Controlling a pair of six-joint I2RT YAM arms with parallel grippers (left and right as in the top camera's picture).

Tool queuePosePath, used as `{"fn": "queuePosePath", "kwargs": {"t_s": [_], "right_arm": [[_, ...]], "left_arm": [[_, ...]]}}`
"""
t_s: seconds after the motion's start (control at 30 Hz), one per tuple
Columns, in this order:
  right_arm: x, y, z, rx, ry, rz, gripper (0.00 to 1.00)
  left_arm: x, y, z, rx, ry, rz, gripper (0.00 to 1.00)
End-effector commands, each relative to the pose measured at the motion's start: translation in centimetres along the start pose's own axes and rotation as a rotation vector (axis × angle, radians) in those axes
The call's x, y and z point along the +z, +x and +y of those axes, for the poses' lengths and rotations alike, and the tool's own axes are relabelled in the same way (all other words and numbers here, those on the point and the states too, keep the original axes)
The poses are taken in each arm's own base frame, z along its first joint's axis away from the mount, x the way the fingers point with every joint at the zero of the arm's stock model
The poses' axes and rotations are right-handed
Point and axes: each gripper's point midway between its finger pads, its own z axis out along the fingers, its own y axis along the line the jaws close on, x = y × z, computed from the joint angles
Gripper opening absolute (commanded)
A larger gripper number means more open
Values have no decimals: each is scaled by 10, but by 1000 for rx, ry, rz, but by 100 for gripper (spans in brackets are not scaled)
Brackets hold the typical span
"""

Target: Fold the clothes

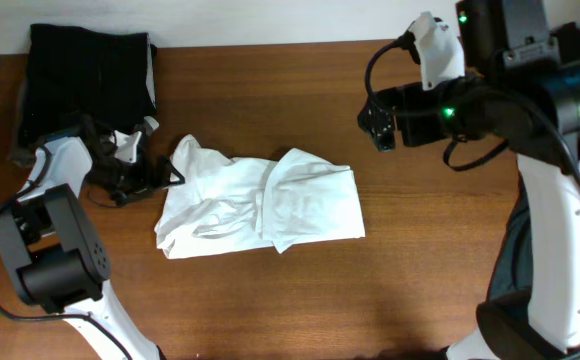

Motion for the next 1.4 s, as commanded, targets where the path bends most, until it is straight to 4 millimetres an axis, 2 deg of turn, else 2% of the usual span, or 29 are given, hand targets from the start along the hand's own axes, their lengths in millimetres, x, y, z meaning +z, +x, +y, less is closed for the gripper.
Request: {"fn": "queuePosePath", "kwargs": {"t_s": [0.0,0.03,0.07,0.2,0.27,0.33,0.37,0.43,0.53,0.6,0.63,0.73,0.83,0.9,1.0,1.17,1.23,1.33,1.37], "right_arm": [[-12,1,-9,-5,57,-27,99],[-12,1,-9,-5,57,-27,99],[-11,1,-9,-4,57,-24,99],[-3,6,-12,2,59,8,99],[6,13,-14,11,61,51,99],[16,20,-17,20,64,94,99],[20,24,-18,24,65,113,99],[26,29,-20,30,67,142,99],[34,37,-23,39,69,181,99],[40,42,-24,45,71,210,100],[45,47,-26,51,72,233,98],[62,61,-30,89,79,299,97],[96,77,-38,110,78,364,97],[130,86,-37,125,20,378,97],[177,101,-27,148,-107,378,96],[237,141,-9,239,-306,412,95],[251,150,-5,270,-314,420,95],[268,158,16,246,-324,428,90],[272,159,20,245,-307,430,89]], "left_arm": [[46,32,-9,-12,52,173,98],[50,36,-12,-6,49,194,97],[54,39,-16,5,39,214,91],[64,45,-29,28,35,249,60],[67,45,-33,38,34,256,25],[67,45,-33,38,33,255,1],[66,45,-29,28,15,257,1],[62,47,-9,-36,-97,267,1],[45,45,22,-129,-259,267,1],[27,39,38,-186,-334,254,1],[11,32,46,-211,-371,240,1],[-25,14,47,-230,-400,212,1],[-59,-6,27,-226,-408,172,1],[-81,-16,5,-202,-409,141,1],[-98,-20,-35,-145,-377,120,1],[-95,-13,-106,-3,-324,114,1],[-86,-11,-129,46,-293,120,1],[-60,-5,-181,154,-198,138,1],[-55,-3,-189,176,-197,146,1]]}}
